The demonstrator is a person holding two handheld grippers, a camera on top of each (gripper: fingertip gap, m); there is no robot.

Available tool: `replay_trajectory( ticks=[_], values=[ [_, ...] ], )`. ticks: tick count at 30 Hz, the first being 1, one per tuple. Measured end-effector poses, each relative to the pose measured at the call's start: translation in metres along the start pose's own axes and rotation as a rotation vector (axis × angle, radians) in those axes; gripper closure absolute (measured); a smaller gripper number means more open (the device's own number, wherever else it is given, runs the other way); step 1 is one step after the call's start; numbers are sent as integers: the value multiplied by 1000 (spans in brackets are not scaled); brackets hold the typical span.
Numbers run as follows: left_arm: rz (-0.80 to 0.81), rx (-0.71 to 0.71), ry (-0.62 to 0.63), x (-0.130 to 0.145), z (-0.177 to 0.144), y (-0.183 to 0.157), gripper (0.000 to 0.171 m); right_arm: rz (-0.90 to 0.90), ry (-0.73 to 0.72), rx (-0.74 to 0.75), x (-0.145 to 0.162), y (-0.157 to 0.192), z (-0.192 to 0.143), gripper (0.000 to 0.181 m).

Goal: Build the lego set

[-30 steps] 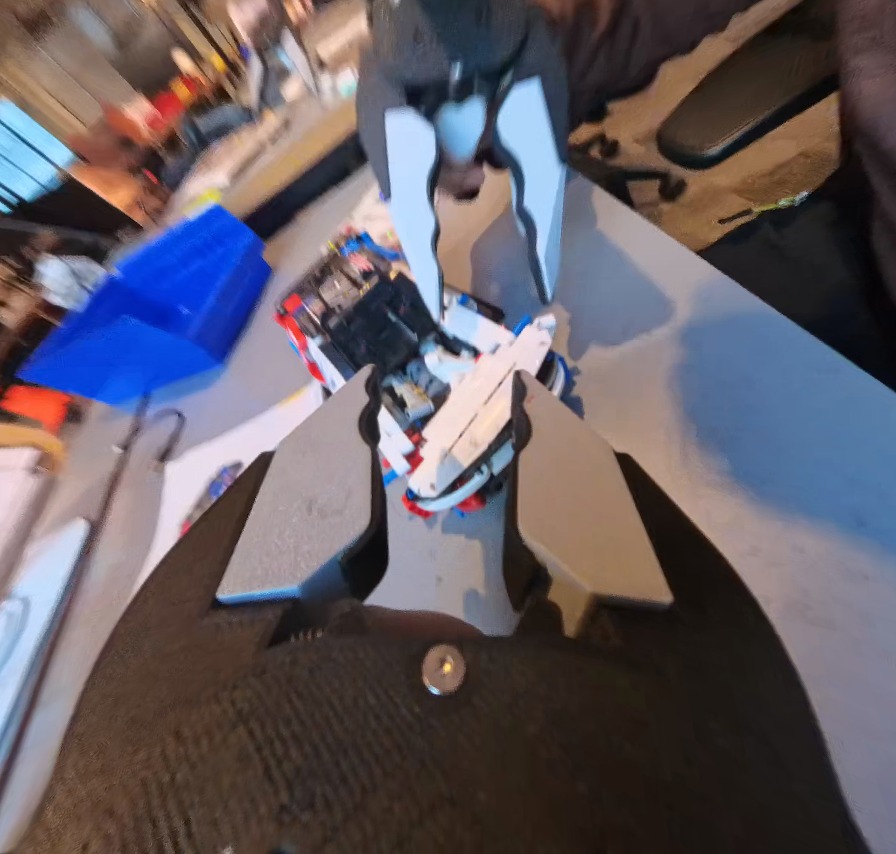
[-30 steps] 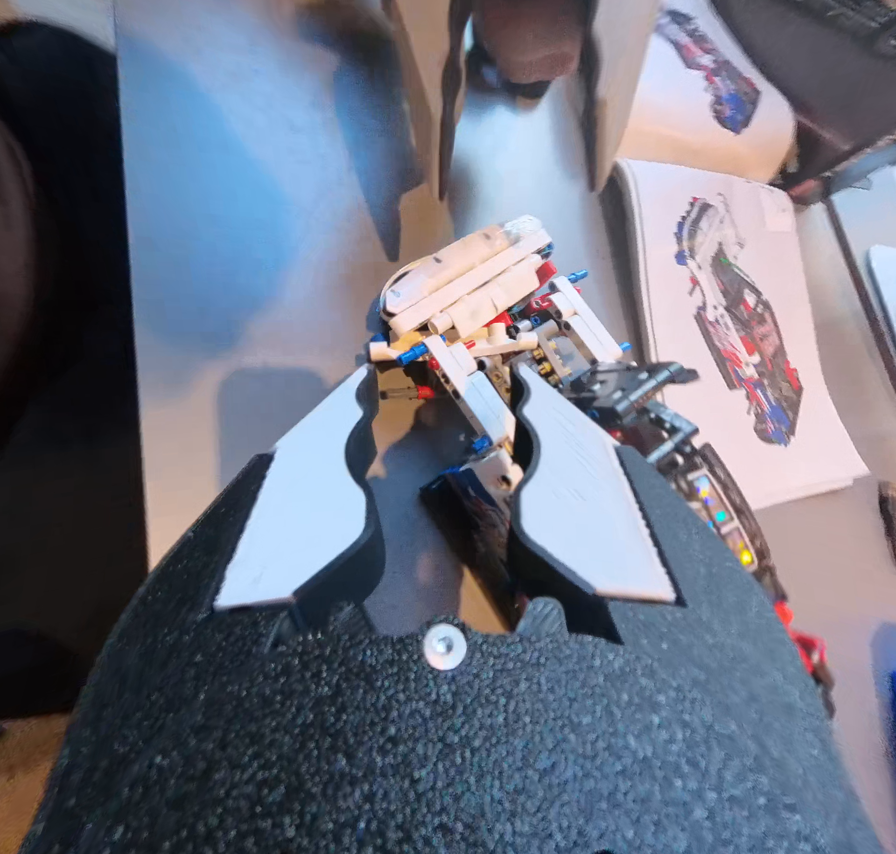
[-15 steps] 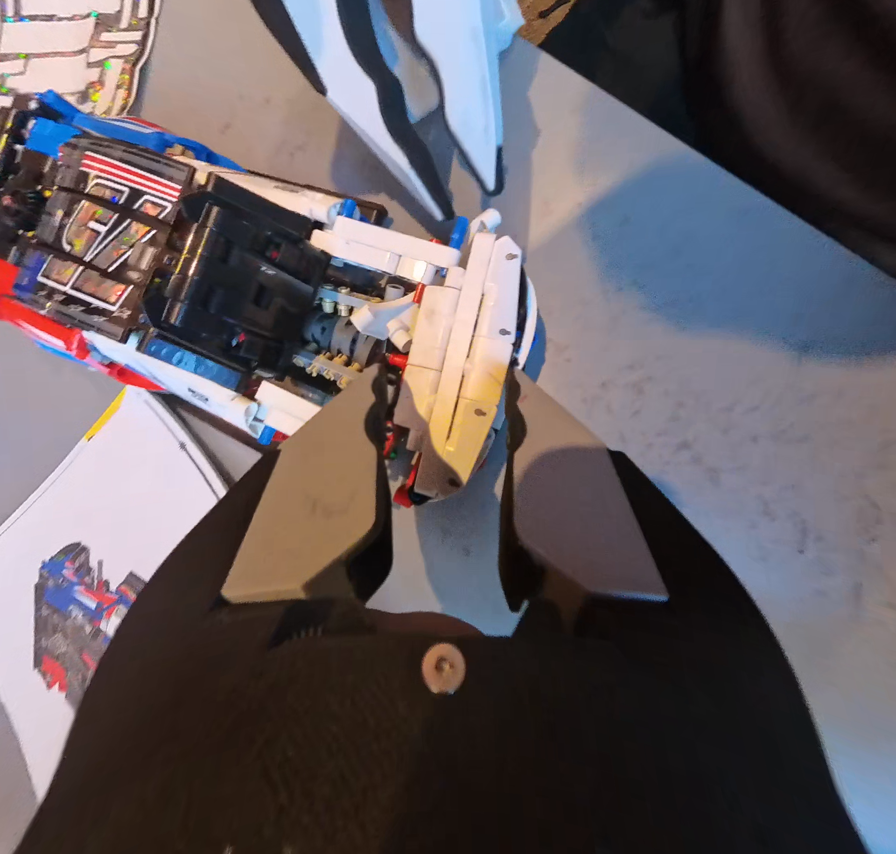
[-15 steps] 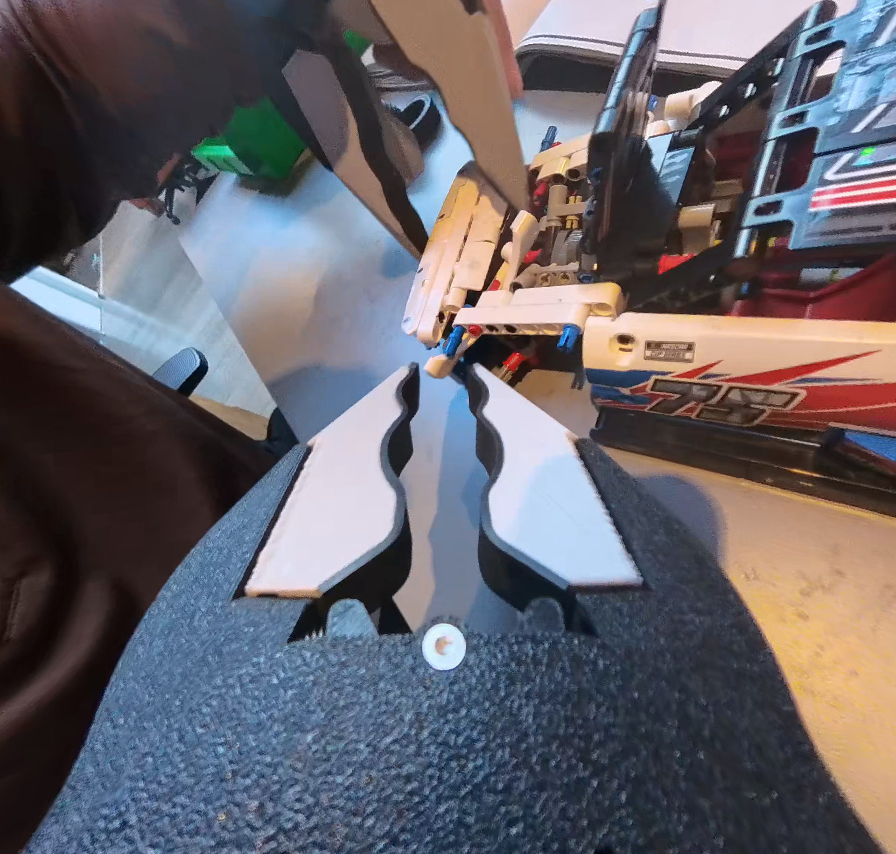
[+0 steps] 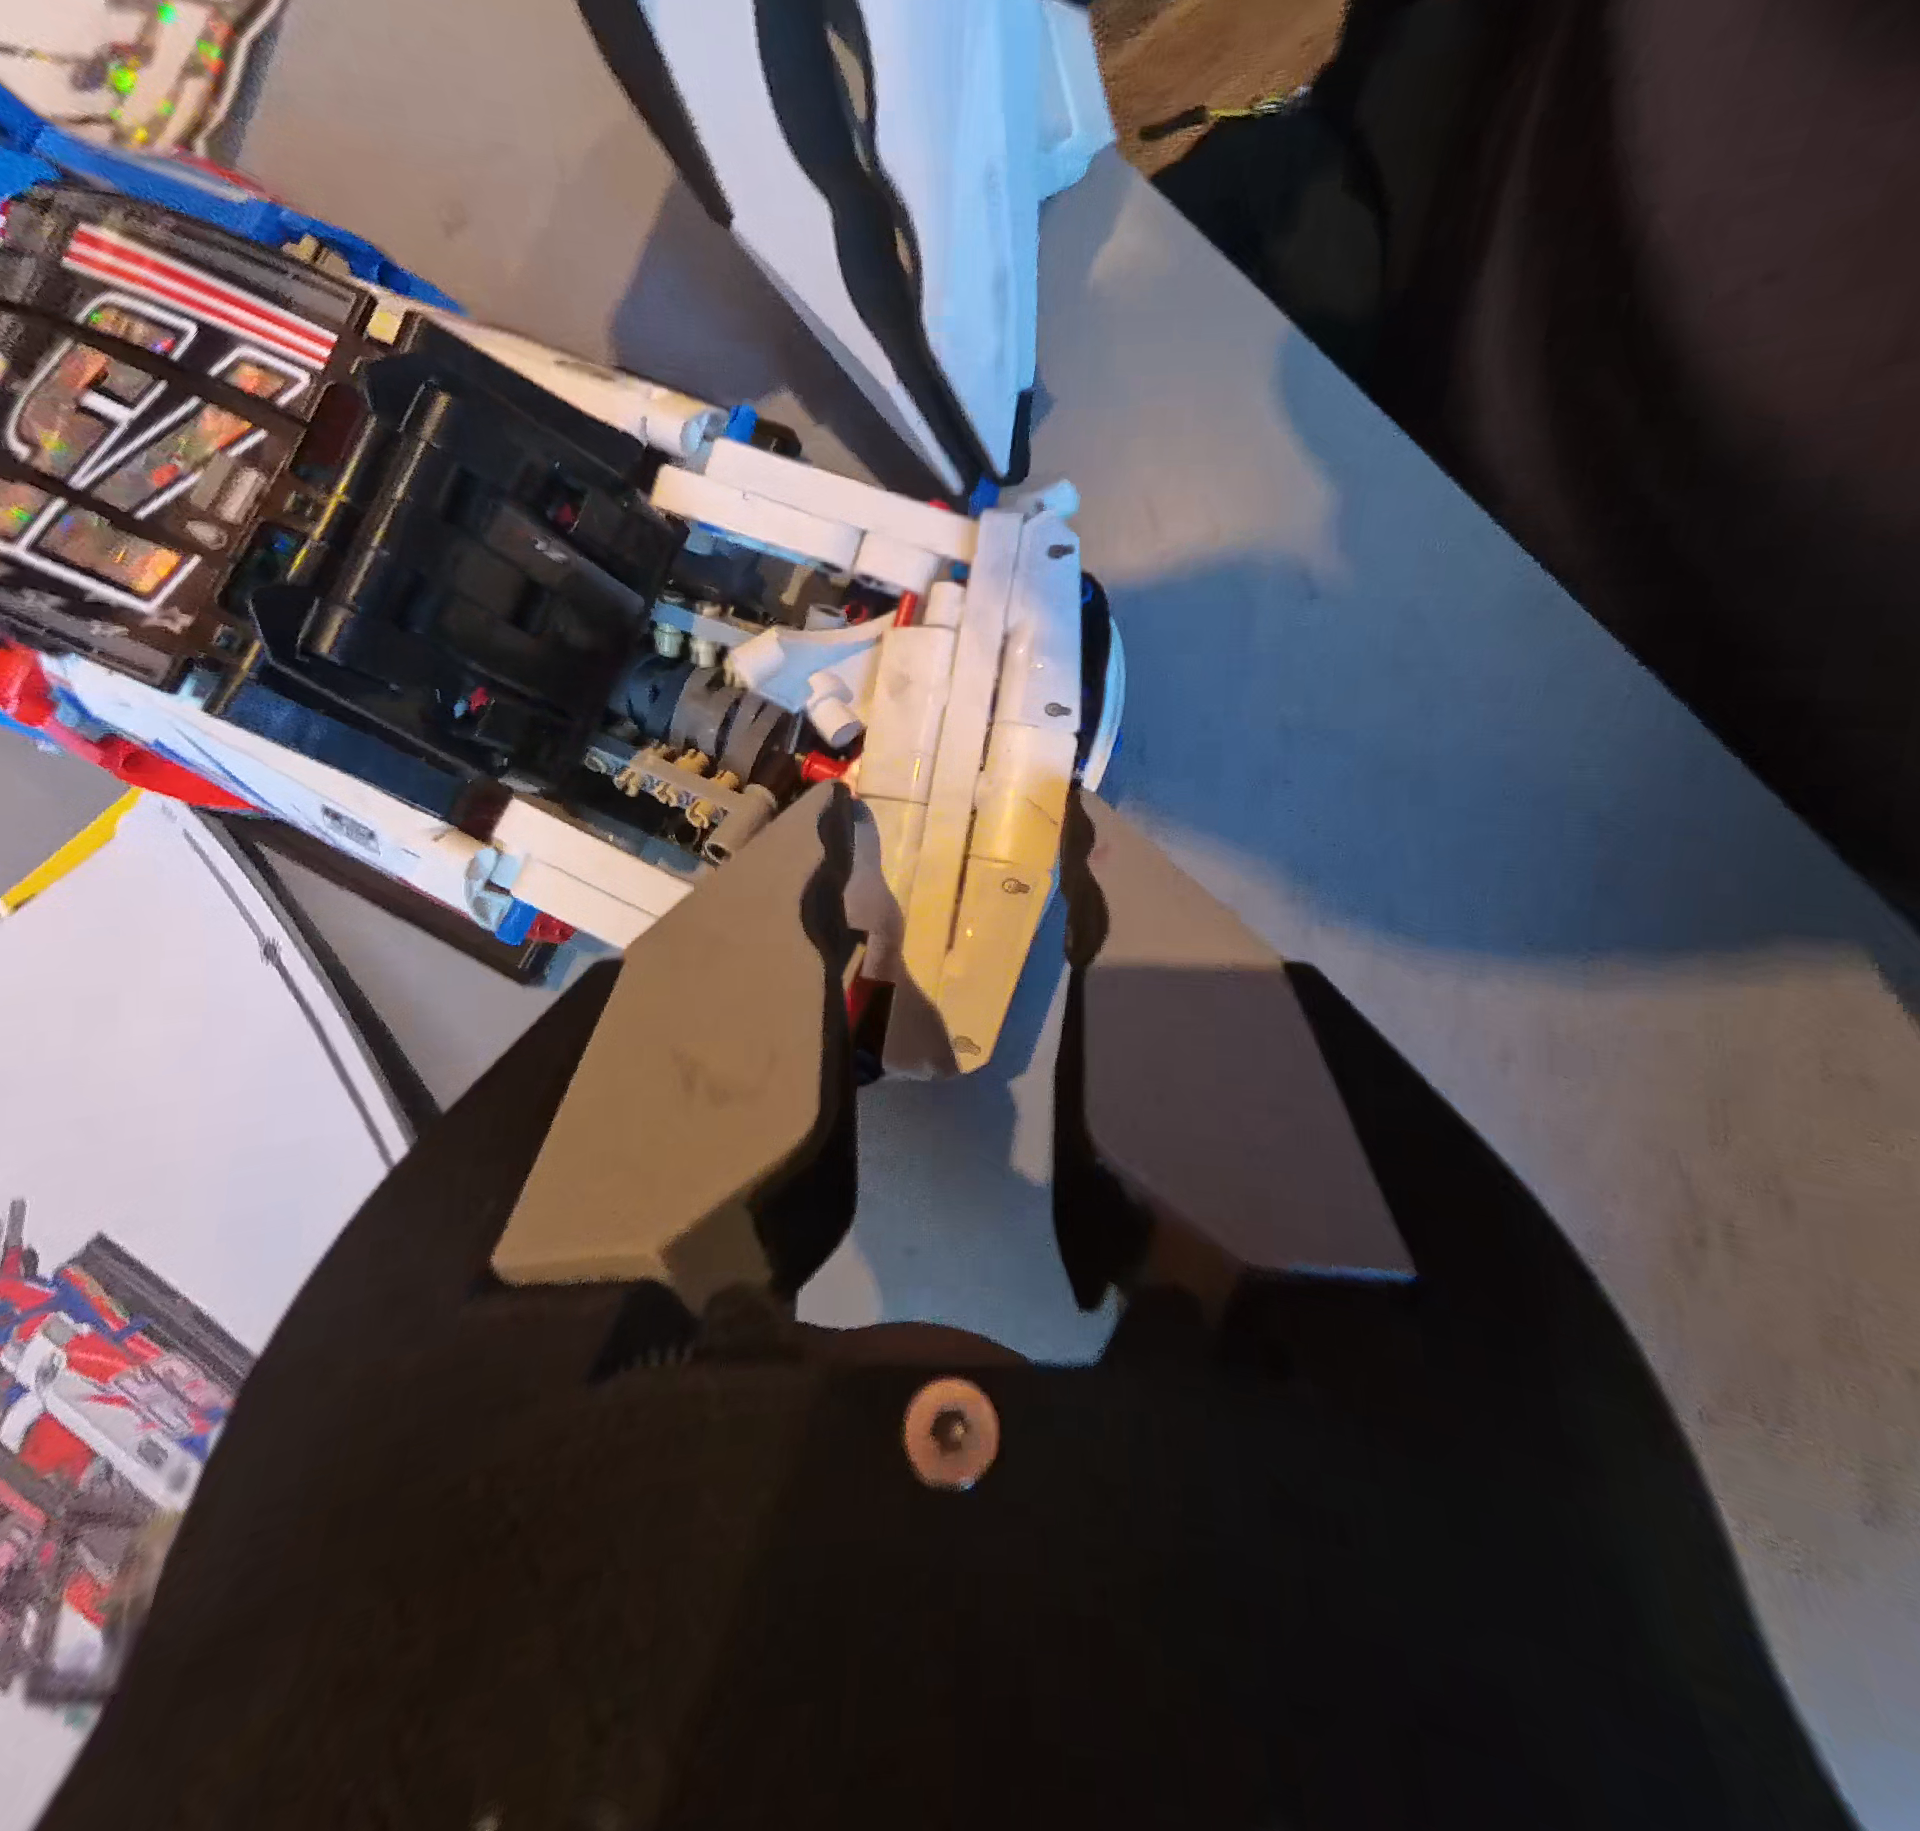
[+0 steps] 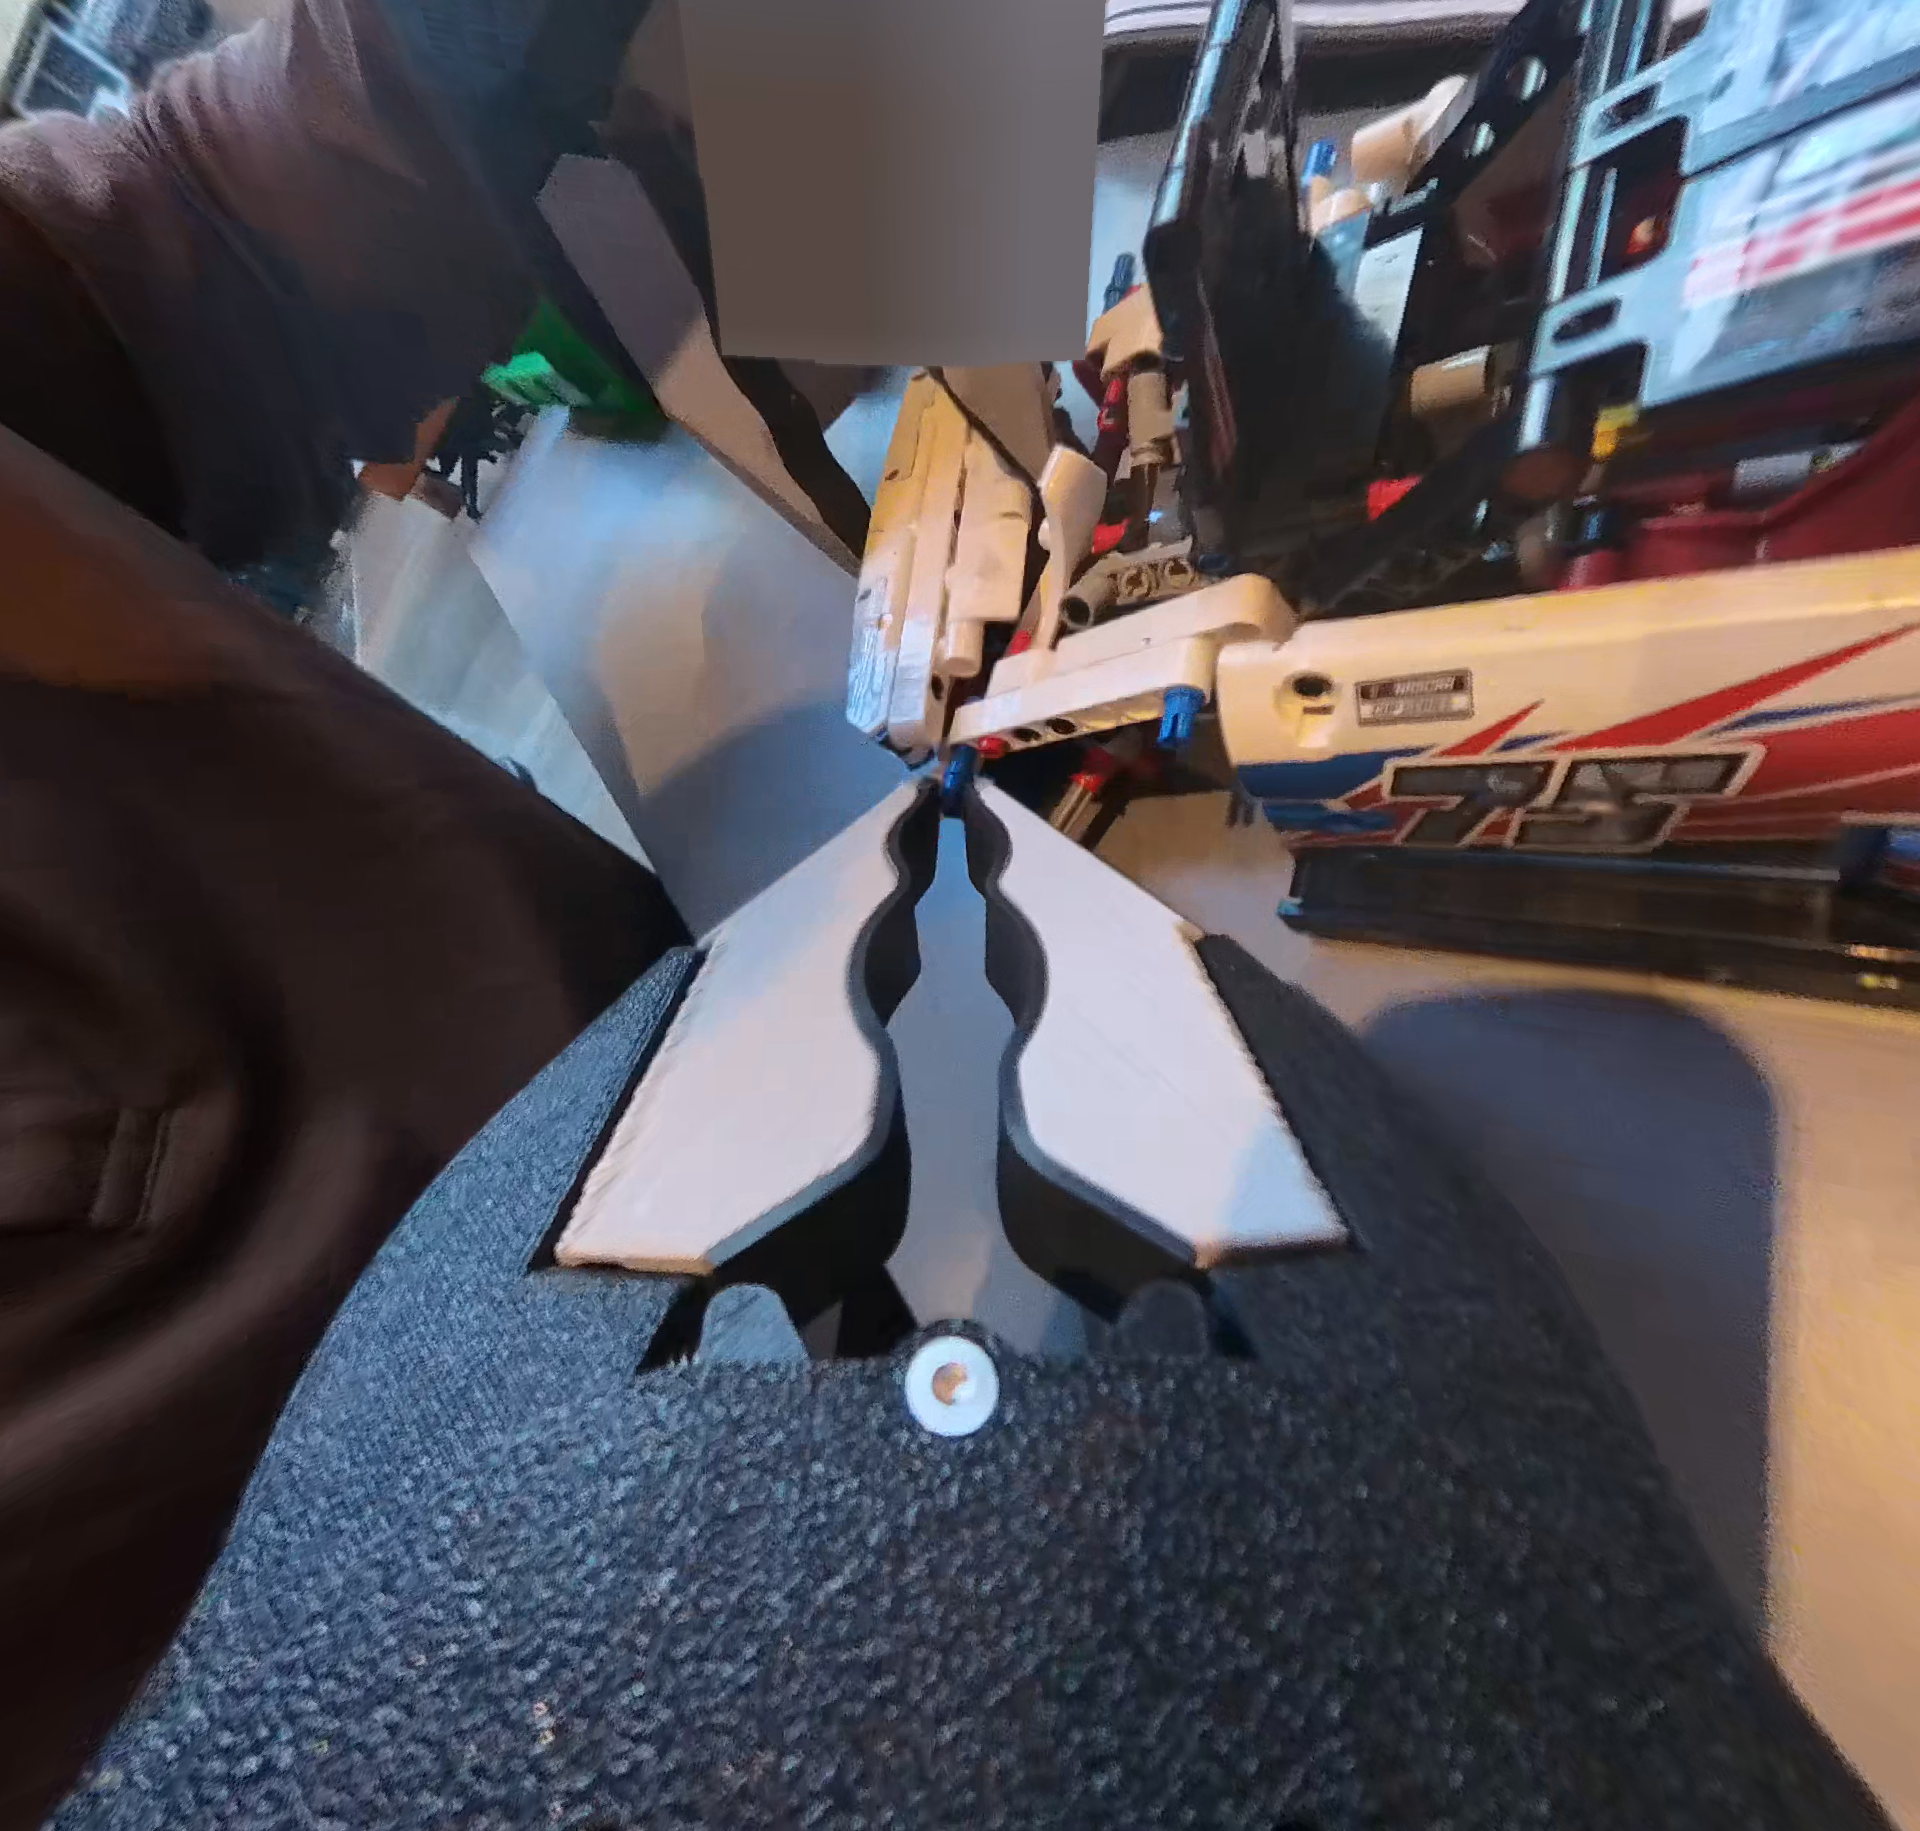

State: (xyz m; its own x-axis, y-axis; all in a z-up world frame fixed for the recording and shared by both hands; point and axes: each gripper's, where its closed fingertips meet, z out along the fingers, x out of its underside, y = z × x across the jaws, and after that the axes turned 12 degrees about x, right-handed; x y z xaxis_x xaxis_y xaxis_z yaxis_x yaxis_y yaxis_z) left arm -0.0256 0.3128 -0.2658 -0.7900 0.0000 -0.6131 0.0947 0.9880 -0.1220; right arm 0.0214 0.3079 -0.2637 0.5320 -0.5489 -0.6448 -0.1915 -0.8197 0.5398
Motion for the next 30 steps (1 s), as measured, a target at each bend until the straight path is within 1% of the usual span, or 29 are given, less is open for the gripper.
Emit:
replay_trajectory(
  ticks=[2, 3, 5, 9, 15, 22, 25, 28, 30],
  values=[
    [-42, -74, 21, -6, 5, 1, 135, -6, 14, -8, 6, -3, -10, 177],
    [-40, -115, 56, -8, 7, 2, 135, -10, 12, -15, 8, -5, -16, 177],
    [23, -167, 150, -10, 9, 3, 135, -12, 12, -22, 10, -8, -25, 177],
    [89, -121, 218, -20, 13, 3, 135, 59, -28, -81, 9, -9, -28, 176],
    [104, -104, 272, -26, 17, 4, 135, 96, -66, -132, 7, -10, -36, 176],
    [97, -106, 270, -35, 3, 12, 135, 96, -73, -166, 5, -8, -37, 170],
    [72, -83, 249, -31, 9, 12, 135, 131, -86, -166, 5, -9, -42, 157],
    [69, -94, 222, -26, 9, 6, 135, 137, -79, -77, 12, -12, -46, 146],
    [49, -118, 180, -25, 5, 3, 135, 93, -42, 24, 25, -13, -40, 146]
  ],
)
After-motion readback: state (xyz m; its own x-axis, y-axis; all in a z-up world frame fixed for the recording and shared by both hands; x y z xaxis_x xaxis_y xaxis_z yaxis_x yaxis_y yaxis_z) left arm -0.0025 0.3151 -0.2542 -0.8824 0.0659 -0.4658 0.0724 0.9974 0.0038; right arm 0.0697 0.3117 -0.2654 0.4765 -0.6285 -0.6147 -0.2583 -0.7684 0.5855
